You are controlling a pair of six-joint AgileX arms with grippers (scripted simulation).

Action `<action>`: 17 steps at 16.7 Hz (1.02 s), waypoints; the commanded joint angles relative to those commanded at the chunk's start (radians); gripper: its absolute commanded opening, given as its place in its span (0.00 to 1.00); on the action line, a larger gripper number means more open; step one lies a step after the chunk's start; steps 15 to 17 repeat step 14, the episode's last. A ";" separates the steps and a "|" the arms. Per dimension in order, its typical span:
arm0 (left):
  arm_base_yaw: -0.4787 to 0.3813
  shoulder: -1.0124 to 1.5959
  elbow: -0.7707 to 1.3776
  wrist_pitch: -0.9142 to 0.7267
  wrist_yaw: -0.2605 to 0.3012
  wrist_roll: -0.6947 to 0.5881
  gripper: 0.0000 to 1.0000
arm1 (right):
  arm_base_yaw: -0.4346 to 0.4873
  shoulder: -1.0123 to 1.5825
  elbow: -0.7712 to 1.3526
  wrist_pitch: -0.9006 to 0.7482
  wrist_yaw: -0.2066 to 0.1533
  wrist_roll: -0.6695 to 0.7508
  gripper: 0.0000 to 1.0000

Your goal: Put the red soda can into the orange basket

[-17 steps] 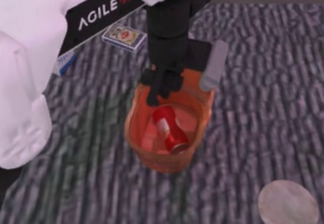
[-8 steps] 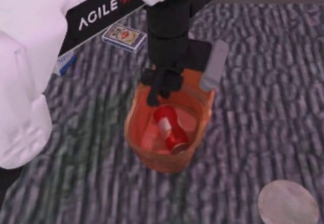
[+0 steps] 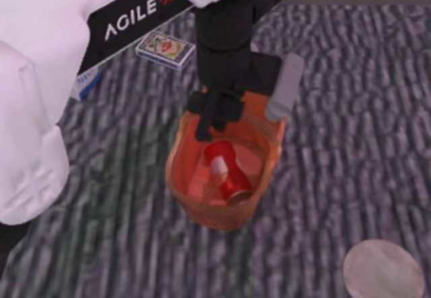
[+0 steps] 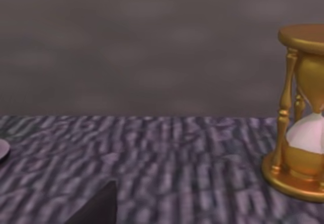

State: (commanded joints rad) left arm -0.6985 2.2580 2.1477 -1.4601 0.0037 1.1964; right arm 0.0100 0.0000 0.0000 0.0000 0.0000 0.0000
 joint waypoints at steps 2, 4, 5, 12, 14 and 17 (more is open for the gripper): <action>0.000 0.000 0.000 0.000 0.000 0.000 0.00 | 0.000 0.000 0.000 0.000 0.000 0.000 1.00; 0.000 0.000 0.000 0.000 0.000 0.000 0.00 | 0.000 0.000 0.000 0.000 0.000 0.000 1.00; 0.001 0.001 -0.001 0.000 0.000 0.001 0.00 | 0.000 0.000 0.000 0.000 0.000 0.000 1.00; 0.046 0.001 0.169 -0.173 0.000 0.031 0.00 | 0.000 0.000 0.000 0.000 0.000 0.000 1.00; 0.056 -0.002 0.197 -0.201 0.000 0.036 0.00 | 0.000 0.000 0.000 0.000 0.000 0.000 1.00; 0.056 -0.002 0.197 -0.201 0.000 0.036 0.00 | 0.000 0.000 0.000 0.000 0.000 0.000 1.00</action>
